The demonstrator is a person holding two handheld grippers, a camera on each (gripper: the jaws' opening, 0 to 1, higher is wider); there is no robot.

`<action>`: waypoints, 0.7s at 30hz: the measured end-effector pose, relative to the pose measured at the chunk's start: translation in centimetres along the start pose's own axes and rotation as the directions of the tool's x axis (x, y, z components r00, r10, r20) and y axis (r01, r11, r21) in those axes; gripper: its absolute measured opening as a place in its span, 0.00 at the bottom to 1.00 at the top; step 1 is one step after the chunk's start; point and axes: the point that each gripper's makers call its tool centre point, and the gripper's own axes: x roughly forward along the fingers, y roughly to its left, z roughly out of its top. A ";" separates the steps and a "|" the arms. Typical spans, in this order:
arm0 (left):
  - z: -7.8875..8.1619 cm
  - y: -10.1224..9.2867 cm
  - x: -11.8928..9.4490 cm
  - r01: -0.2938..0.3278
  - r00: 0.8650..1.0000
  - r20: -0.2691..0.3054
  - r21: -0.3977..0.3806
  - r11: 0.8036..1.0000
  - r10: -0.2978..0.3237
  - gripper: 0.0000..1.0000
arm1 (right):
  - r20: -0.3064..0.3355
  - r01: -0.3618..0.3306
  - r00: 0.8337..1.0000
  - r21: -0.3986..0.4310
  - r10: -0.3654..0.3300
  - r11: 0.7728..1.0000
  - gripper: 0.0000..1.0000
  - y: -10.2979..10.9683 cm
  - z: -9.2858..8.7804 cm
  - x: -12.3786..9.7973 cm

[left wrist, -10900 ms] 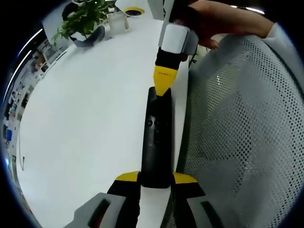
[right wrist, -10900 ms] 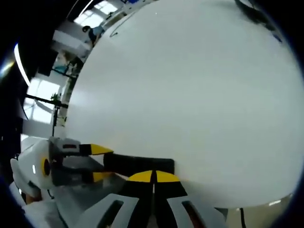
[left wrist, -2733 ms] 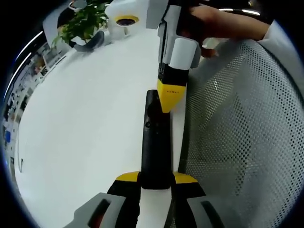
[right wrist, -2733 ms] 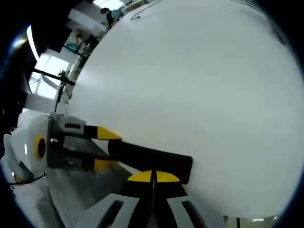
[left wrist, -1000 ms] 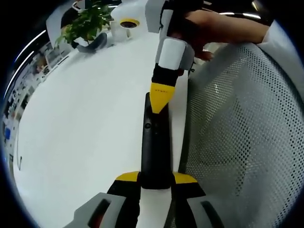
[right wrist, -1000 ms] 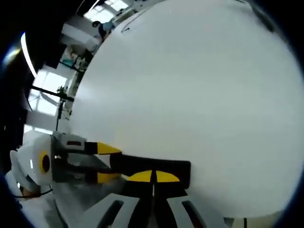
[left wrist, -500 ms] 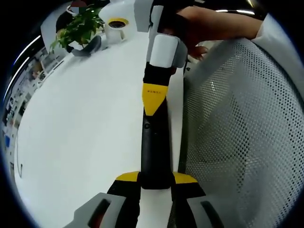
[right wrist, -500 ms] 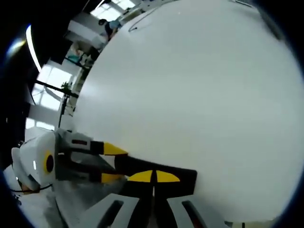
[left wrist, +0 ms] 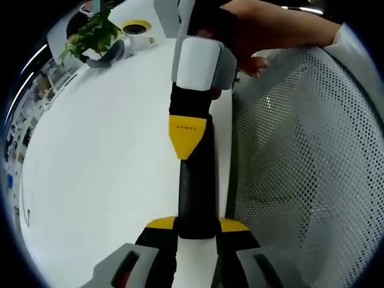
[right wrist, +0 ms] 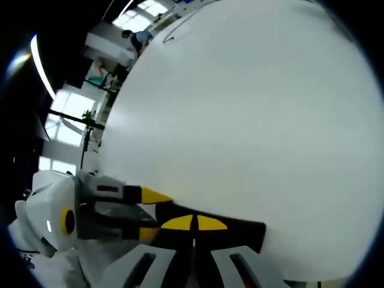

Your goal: Press the specified remote control buttons in sequence, fully releasing each button before pressing the next.

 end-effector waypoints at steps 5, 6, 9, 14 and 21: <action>0.0 0.0 0.0 -0.002 1.000 0.000 -0.004 1.000 0.002 0.24 | -0.020 0.036 0.999 -0.024 -0.037 0.999 0.00 -0.4 -0.3 0.4; 0.0 0.0 0.0 -0.002 1.000 0.000 -0.005 1.000 0.002 0.24 | -0.007 0.017 1.000 -0.020 -0.017 1.000 0.00 -0.1 -0.1 0.5; 0.0 0.0 0.0 -0.003 1.000 0.002 -0.008 1.000 0.003 0.24 | -0.008 0.026 1.000 -0.030 -0.026 0.999 0.00 -0.3 -0.1 0.4; 0.0 0.0 0.1 -0.003 1.000 0.000 -0.006 1.000 0.003 0.24 | 0.009 0.045 0.999 -0.066 -0.044 0.997 0.00 -0.2 -0.1 0.5; 0.0 0.0 0.0 -0.005 1.000 0.001 -0.010 1.000 0.005 0.24 | 0.029 0.052 0.998 -0.035 -0.051 0.998 0.00 -0.5 0.3 0.7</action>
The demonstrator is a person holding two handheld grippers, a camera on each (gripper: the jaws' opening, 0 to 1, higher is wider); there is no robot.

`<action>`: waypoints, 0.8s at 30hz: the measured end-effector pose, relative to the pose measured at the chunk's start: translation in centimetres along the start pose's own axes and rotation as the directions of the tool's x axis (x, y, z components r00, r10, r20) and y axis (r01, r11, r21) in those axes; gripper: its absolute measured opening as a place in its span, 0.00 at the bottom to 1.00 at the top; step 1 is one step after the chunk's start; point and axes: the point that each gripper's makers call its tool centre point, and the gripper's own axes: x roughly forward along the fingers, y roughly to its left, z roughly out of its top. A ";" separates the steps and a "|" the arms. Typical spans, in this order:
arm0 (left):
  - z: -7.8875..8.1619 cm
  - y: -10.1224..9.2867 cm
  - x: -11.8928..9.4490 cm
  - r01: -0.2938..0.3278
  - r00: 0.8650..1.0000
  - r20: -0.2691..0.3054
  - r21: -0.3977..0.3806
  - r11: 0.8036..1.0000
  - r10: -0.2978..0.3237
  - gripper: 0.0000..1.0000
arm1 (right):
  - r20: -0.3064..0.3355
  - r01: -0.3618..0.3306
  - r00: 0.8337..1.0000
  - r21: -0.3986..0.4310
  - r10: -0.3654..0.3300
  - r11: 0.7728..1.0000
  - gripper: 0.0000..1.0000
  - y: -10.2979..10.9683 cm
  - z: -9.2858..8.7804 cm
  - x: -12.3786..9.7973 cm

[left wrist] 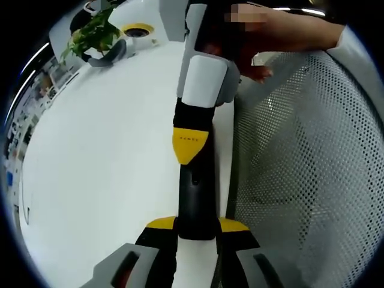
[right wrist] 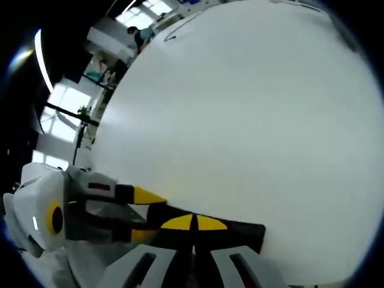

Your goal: Press the specified remote control buttons in sequence, fully releasing each button before pressing the next.

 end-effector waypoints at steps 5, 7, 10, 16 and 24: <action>0.1 0.1 0.1 0.003 1.000 -0.006 -0.001 1.000 -0.003 0.24 | 0.006 0.035 0.999 -0.084 -0.035 0.996 0.00 0.2 0.1 0.1; 0.1 0.1 0.0 0.002 1.000 -0.004 -0.005 1.000 -0.002 0.24 | 0.012 0.023 1.000 -0.076 -0.023 0.997 0.00 0.0 0.2 0.0; 0.1 0.0 0.0 -0.003 1.000 0.007 -0.013 1.000 0.003 0.24 | -0.001 0.012 1.000 -0.045 -0.012 0.999 0.00 0.0 0.2 0.0; 0.1 0.0 0.0 -0.008 1.000 0.022 -0.027 1.000 0.009 0.24 | -0.035 -0.001 0.999 -0.030 0.000 1.000 0.00 0.1 -0.2 -0.4; 0.0 0.0 0.0 -0.015 0.999 0.030 -0.045 0.999 0.016 0.24 | -0.033 -0.037 0.999 0.077 0.039 0.996 0.00 -0.4 -0.3 -1.1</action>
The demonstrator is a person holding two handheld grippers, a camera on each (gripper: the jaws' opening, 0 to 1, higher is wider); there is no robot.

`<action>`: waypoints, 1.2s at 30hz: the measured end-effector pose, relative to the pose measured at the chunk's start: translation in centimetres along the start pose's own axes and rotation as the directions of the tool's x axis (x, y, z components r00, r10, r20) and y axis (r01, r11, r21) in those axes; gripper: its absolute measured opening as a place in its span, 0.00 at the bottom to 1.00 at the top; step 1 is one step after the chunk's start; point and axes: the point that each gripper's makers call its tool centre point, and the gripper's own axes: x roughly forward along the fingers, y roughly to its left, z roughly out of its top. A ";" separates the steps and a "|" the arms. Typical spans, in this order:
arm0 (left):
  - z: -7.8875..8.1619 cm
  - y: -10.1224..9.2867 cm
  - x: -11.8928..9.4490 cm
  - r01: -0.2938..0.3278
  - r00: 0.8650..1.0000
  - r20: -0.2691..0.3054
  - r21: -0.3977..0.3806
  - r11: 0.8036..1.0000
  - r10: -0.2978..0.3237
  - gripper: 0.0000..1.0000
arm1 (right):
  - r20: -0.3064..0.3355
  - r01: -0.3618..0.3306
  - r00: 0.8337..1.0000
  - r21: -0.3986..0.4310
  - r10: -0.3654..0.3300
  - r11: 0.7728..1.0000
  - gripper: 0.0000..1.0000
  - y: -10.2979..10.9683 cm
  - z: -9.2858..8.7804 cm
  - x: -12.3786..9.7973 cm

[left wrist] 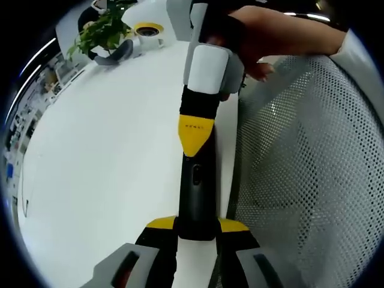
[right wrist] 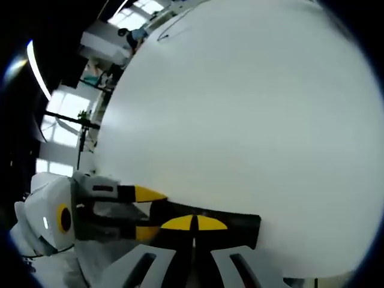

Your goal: Press the specified remote control buttons in sequence, fully releasing each button before pressing the next.

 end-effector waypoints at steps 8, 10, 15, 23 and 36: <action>0.1 0.0 0.0 -0.003 1.000 0.000 -0.002 1.000 0.003 0.24 | -0.040 -0.013 0.999 -0.015 0.013 1.000 0.00 0.6 -0.6 0.5; 0.0 0.0 0.0 -0.004 1.000 0.004 -0.005 1.000 0.004 0.24 | -0.039 -0.018 0.999 -0.004 0.018 1.000 0.00 0.6 -0.7 0.4; 0.1 0.0 0.0 -0.006 1.000 0.009 -0.010 1.000 0.006 0.24 | -0.052 -0.036 0.998 -0.012 0.035 0.999 0.00 1.1 -0.9 0.5; 0.1 0.0 0.0 -0.004 1.000 0.012 -0.009 1.000 0.005 0.24 | -0.056 -0.023 0.998 -0.010 0.022 1.000 0.00 0.8 -1.0 0.6; 0.2 0.0 0.1 0.001 1.000 0.009 0.022 1.000 -0.001 0.24 | -0.058 -0.012 0.998 -0.028 0.010 1.000 0.00 0.7 -0.8 0.8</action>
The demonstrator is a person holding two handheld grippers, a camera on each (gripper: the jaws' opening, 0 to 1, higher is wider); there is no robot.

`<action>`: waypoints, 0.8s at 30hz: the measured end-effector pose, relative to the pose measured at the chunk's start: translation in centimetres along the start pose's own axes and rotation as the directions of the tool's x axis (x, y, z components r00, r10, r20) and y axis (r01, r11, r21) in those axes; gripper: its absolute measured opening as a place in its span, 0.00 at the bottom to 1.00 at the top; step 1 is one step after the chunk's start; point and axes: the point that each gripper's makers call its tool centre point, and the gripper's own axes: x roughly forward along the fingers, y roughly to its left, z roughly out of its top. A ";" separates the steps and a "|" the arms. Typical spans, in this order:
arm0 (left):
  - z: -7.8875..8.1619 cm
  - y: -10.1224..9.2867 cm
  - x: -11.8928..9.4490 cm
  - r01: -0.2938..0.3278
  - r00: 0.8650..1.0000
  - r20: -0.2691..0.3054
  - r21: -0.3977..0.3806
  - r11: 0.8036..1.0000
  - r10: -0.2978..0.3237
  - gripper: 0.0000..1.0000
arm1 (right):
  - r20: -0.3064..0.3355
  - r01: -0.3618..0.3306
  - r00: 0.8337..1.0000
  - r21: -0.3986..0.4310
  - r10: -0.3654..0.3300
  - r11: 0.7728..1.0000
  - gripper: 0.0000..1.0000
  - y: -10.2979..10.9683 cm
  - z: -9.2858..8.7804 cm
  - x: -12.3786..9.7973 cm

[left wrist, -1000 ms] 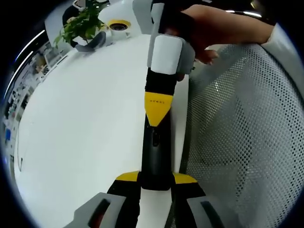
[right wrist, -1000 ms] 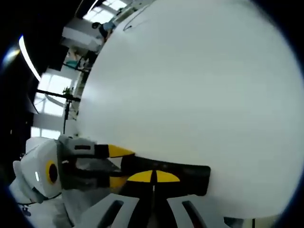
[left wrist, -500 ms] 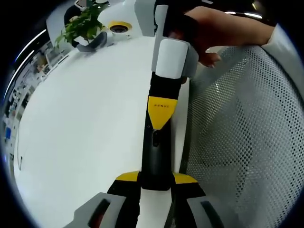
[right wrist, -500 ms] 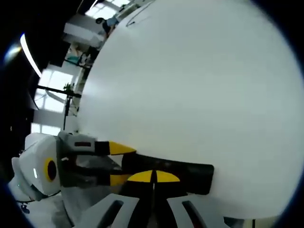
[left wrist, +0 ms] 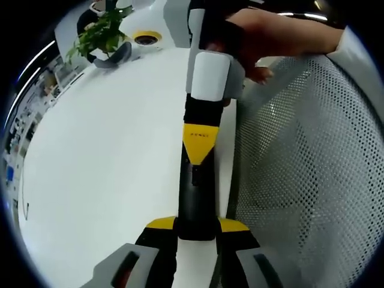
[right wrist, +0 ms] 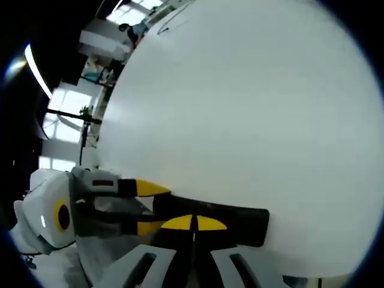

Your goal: Press the specified remote control buttons in sequence, fully releasing each button before pressing the next.

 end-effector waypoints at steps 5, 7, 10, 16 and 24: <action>0.0 0.0 0.0 0.001 1.000 -0.007 0.003 1.000 -0.001 0.24 | 0.001 0.007 1.000 -0.014 -0.007 1.000 0.00 -0.1 0.1 -0.1; 0.0 0.0 0.0 0.002 1.000 -0.005 0.001 1.000 -0.002 0.24 | 0.002 0.003 1.000 -0.009 -0.003 1.000 0.00 -0.1 0.1 -0.1; 0.0 0.0 0.0 0.000 1.000 -0.003 -0.006 1.000 0.000 0.24 | -0.004 -0.040 0.999 0.057 0.041 0.998 0.00 -0.1 0.2 -0.2; 0.0 -0.1 -0.1 -0.003 1.000 0.007 -0.015 1.000 0.003 0.24 | 0.021 -0.053 0.998 0.146 0.051 0.988 0.00 -0.7 0.4 -1.2; 0.0 -0.1 -0.1 -0.001 1.000 0.005 -0.013 1.000 0.002 0.24 | -0.014 -0.081 0.996 0.142 0.084 0.987 0.00 0.1 -0.4 -0.9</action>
